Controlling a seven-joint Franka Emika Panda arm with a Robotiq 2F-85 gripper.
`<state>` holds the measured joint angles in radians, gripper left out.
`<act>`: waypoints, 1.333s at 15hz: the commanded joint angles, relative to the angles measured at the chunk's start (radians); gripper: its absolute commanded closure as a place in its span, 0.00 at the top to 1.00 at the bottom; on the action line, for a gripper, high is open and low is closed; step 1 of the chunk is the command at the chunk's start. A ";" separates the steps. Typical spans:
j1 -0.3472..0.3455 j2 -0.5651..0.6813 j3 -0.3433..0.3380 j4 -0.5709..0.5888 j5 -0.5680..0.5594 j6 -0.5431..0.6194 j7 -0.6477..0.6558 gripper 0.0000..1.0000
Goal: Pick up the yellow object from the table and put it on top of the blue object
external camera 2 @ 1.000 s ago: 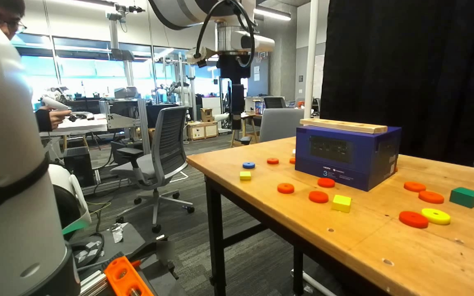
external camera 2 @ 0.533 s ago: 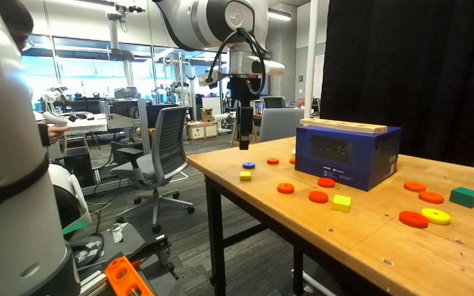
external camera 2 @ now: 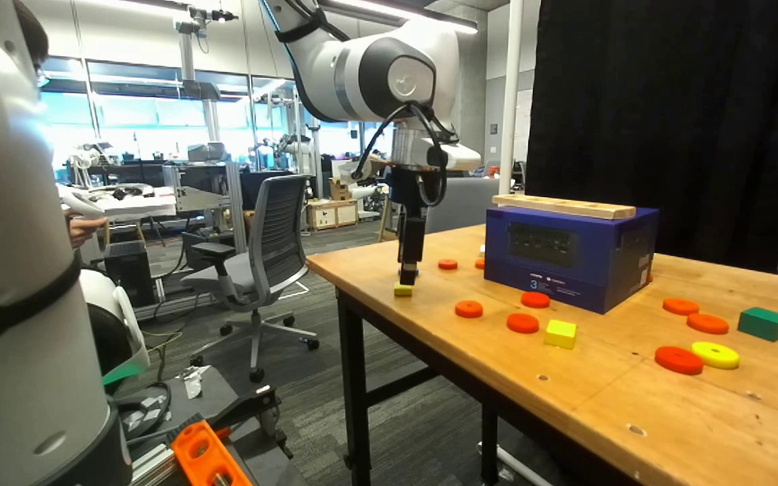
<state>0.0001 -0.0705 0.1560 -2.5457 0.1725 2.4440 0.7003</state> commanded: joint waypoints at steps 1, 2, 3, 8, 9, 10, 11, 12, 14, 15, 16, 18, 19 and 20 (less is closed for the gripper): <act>0.026 0.050 -0.025 0.023 0.010 0.032 0.004 1.00; 0.028 0.059 -0.029 0.023 0.014 0.037 0.002 1.00; 0.030 0.065 -0.032 0.023 0.018 0.041 0.000 1.00; 0.036 0.079 -0.042 0.021 0.023 0.046 -0.001 1.00; 0.037 0.081 -0.043 0.020 0.023 0.048 0.001 1.00; 0.038 0.080 -0.044 0.017 0.022 0.053 0.003 0.75; 0.038 0.079 -0.045 0.015 0.023 0.057 0.002 0.74; 0.038 0.078 -0.046 0.014 0.024 0.060 0.002 0.68; 0.036 0.074 -0.051 0.012 0.024 0.059 0.003 0.52; 0.037 0.074 -0.052 0.013 0.024 0.061 0.003 0.43; 0.037 0.073 -0.051 0.016 0.024 0.061 0.003 0.36; 0.039 0.074 -0.052 0.022 0.026 0.060 0.001 0.20; 0.039 0.073 -0.052 0.025 0.026 0.059 0.002 0.15; 0.039 0.073 -0.052 0.026 0.026 0.059 0.001 0.17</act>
<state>0.0210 -0.0102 0.1225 -2.5266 0.1864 2.4818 0.7003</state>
